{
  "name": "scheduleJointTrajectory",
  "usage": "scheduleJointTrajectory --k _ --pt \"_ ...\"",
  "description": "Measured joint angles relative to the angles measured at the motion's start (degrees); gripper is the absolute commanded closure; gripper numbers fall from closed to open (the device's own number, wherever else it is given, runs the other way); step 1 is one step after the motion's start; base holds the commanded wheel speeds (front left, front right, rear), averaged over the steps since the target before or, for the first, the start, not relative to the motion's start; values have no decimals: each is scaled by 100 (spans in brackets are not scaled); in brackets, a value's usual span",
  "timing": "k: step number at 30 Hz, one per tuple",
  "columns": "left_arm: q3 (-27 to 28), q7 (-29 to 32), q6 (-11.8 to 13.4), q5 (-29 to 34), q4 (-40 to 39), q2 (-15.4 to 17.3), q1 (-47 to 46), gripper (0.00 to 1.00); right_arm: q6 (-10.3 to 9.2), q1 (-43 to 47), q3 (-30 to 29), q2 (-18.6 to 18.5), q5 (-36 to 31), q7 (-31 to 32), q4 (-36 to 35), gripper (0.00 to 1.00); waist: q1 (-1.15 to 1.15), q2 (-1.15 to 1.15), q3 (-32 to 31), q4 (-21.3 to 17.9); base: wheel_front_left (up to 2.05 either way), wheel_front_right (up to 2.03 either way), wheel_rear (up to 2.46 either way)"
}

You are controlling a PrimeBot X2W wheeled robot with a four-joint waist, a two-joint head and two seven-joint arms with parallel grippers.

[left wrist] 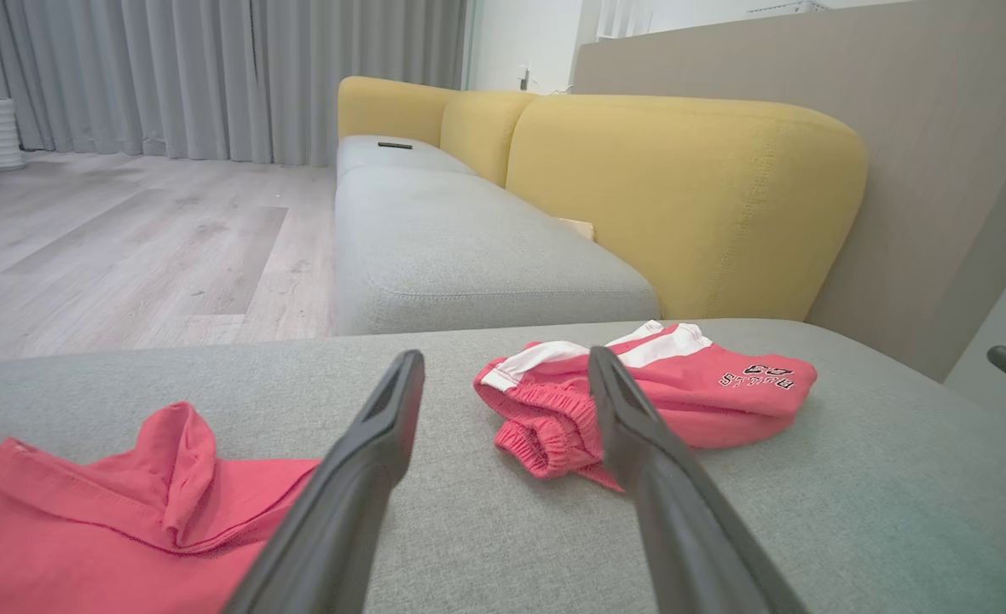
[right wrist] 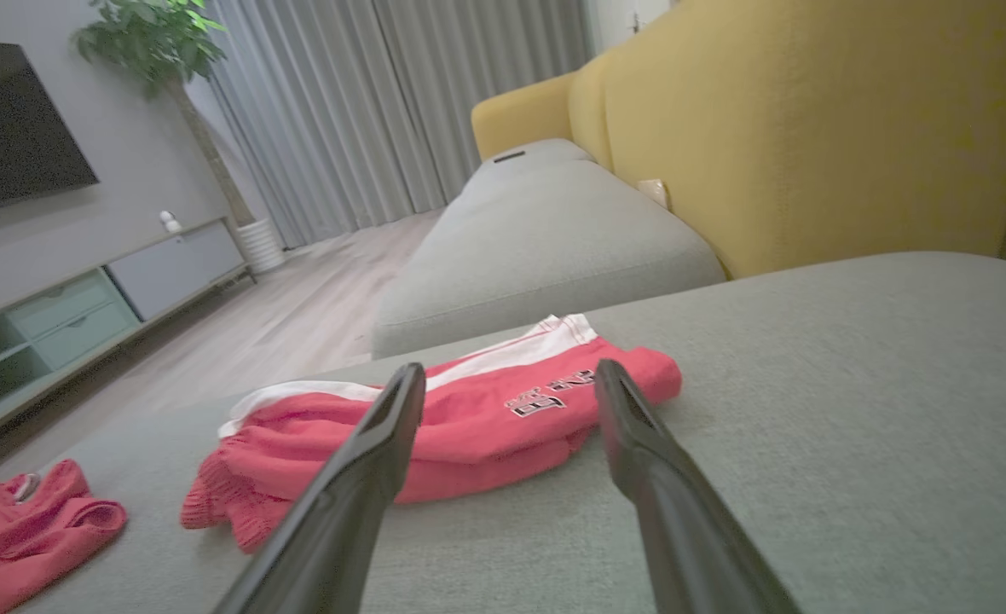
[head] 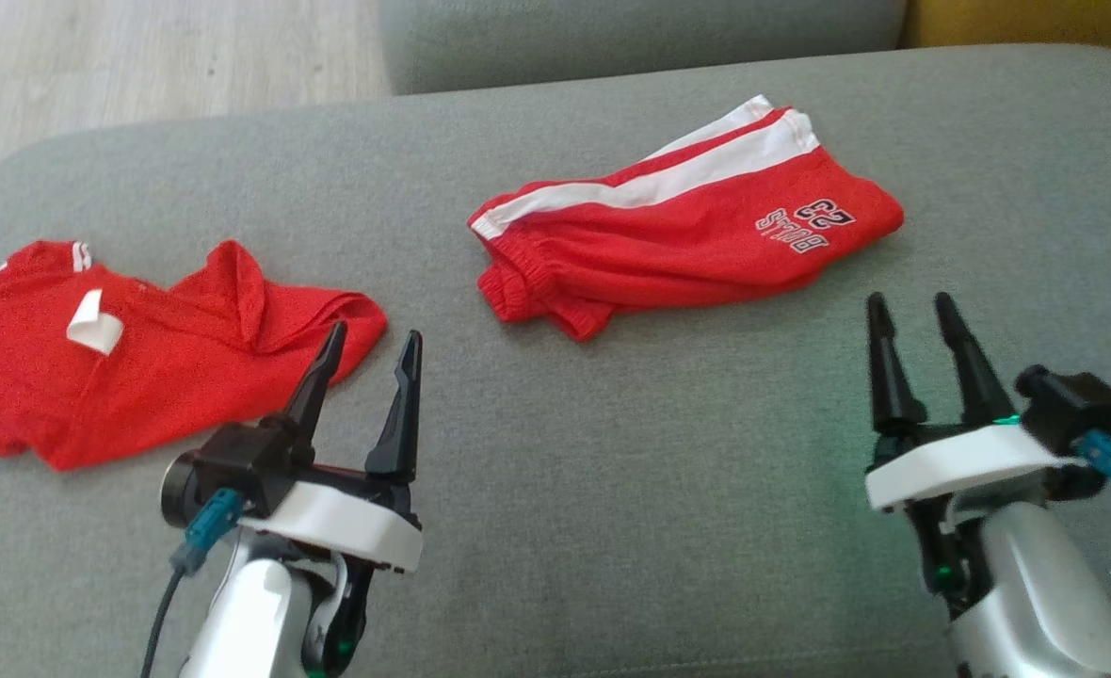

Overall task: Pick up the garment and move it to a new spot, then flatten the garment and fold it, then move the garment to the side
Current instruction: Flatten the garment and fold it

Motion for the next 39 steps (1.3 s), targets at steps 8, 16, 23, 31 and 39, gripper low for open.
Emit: scheduleJointTrajectory --k 8,16,23,31,39 --pt "-76 0 -127 55 68 -27 -58 0 0 -154 -650 58 252 537 303 0 0 0 285 244 0 0 0" --pt "-314 0 -115 -75 77 -43 -343 0 0 -1159 -1280 207 1626 1558 943 0 1 0 672 646 0 0 0" --pt "-587 0 -12 -289 43 -45 -508 0 0 -1899 -2409 144 1795 2003 2011 0 1 0 978 1038 0 0 0" --pt "-878 0 66 -419 -55 -62 -876 0 0 -2925 -2897 -350 1021 2490 2799 0 1 0 1361 1436 0 0 0" --pt "-1135 -1 190 -679 -219 -69 -1007 0 0 -3673 -3212 -786 425 3115 3275 0 1 0 1667 1783 0 0 0"
